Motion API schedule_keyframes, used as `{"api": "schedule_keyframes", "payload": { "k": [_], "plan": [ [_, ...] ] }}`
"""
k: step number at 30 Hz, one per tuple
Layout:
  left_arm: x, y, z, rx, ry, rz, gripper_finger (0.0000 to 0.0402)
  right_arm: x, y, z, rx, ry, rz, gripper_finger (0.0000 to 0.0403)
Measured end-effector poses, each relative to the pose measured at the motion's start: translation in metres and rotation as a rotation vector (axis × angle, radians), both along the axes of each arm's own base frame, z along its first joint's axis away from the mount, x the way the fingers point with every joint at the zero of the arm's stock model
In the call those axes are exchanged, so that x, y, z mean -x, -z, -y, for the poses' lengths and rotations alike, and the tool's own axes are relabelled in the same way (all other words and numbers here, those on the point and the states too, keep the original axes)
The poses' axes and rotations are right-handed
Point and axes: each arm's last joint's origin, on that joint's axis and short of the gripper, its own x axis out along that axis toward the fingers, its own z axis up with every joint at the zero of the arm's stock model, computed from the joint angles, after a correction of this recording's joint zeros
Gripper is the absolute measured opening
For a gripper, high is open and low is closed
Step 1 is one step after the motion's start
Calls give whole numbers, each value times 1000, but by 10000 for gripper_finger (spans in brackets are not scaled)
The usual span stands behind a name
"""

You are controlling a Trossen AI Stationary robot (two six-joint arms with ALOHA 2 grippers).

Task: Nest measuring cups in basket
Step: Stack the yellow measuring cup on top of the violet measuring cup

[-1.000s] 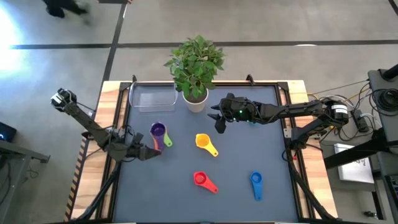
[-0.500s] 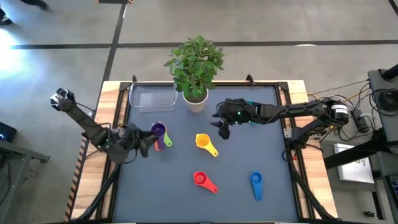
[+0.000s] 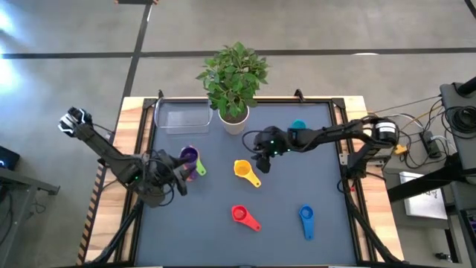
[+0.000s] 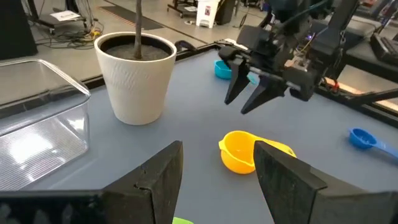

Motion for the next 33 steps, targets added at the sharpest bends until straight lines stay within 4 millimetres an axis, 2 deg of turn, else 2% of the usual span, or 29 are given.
{"api": "schedule_keyframes", "payload": {
  "k": [17,21,27,33],
  "plan": [
    [-2,13,2,-17,-10,-32,180,-45,31,4,-135,-77,-58,183],
    [-2,14,2,-20,-9,-35,180,-50,36,5,-141,-73,-82,144],
    [-2,14,2,-24,-10,-37,180,-54,32,6,-131,-81,-72,25],
    [-2,14,1,-27,-15,-38,180,-62,20,8,-112,-46,-24,11]
  ]
}}
